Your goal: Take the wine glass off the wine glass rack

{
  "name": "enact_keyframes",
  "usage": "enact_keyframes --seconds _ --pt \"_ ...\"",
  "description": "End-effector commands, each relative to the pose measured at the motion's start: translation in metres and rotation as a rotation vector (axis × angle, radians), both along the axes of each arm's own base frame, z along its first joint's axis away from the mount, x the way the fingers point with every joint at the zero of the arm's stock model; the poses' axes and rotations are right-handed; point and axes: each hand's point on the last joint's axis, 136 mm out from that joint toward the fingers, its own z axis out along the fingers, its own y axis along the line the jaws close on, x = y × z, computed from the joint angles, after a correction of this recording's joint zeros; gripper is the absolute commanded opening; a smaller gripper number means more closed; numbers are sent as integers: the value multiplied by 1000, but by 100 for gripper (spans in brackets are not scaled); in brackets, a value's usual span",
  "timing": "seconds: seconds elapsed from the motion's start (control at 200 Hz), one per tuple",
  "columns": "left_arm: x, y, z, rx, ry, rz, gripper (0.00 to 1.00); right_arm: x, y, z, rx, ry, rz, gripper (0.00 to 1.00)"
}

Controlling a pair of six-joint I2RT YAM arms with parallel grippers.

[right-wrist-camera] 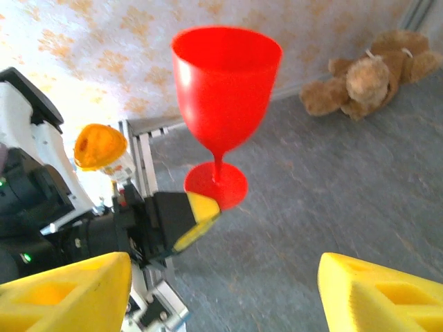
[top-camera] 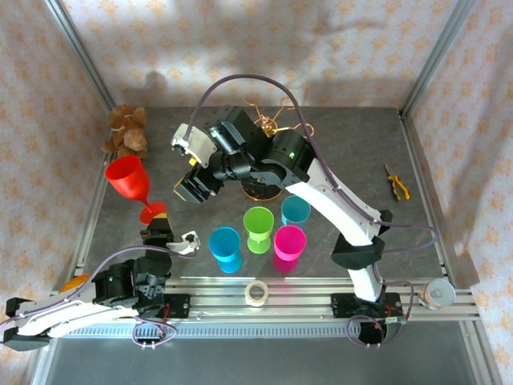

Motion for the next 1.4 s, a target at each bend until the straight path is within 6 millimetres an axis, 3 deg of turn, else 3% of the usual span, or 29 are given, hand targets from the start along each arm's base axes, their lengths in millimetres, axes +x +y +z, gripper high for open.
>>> enact_keyframes --seconds 0.0,0.521,0.751,1.392 --pt "1 -1 1 33 -4 13 0 -9 11 22 84 -37 82 72" --pt "2 -21 -16 205 60 -32 0 0 38 0 70 -73 129 82" --pt "2 -30 -12 225 55 -49 0 0 51 4 117 -96 167 85" --pt "3 -32 -7 219 42 -44 0 9 83 -13 145 -120 212 84"
